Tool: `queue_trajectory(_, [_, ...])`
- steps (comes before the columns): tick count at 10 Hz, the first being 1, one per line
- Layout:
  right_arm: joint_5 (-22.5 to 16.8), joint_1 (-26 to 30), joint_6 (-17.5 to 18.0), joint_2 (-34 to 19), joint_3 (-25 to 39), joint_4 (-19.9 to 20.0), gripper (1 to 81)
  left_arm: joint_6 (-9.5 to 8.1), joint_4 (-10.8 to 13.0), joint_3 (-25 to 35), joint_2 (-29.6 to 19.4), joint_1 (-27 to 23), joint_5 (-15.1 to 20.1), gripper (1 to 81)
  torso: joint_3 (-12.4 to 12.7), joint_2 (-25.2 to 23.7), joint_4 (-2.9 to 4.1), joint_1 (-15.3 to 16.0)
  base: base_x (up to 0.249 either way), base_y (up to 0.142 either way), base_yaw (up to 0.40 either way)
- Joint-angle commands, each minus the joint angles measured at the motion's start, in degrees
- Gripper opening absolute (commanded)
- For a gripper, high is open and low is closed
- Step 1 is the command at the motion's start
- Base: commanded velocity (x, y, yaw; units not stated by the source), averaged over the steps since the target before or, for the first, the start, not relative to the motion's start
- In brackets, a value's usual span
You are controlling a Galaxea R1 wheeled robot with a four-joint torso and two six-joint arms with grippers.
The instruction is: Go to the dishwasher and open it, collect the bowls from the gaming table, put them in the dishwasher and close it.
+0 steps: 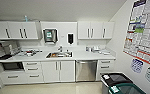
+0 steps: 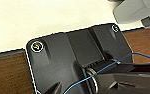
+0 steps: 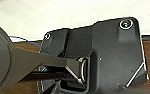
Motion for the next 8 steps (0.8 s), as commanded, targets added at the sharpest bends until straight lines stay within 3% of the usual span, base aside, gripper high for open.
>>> queue_trajectory(1, [-2.18,2.65,-0.17,-1.32,0.78,-1.01,81.1,-0.04,0.67,0.44,-1.03,-3.17,2.54,81.1,0.00,0.00,0.00,0.00,0.129,0.000,0.000])
queue_trajectory(8, [-2.09,2.47,-0.08,-1.14,0.69,-0.84,81.1,-0.04,0.67,0.44,-1.20,-3.09,2.45,81.1,-0.02,0.02,0.00,-0.02,0.129,0.000,0.000])
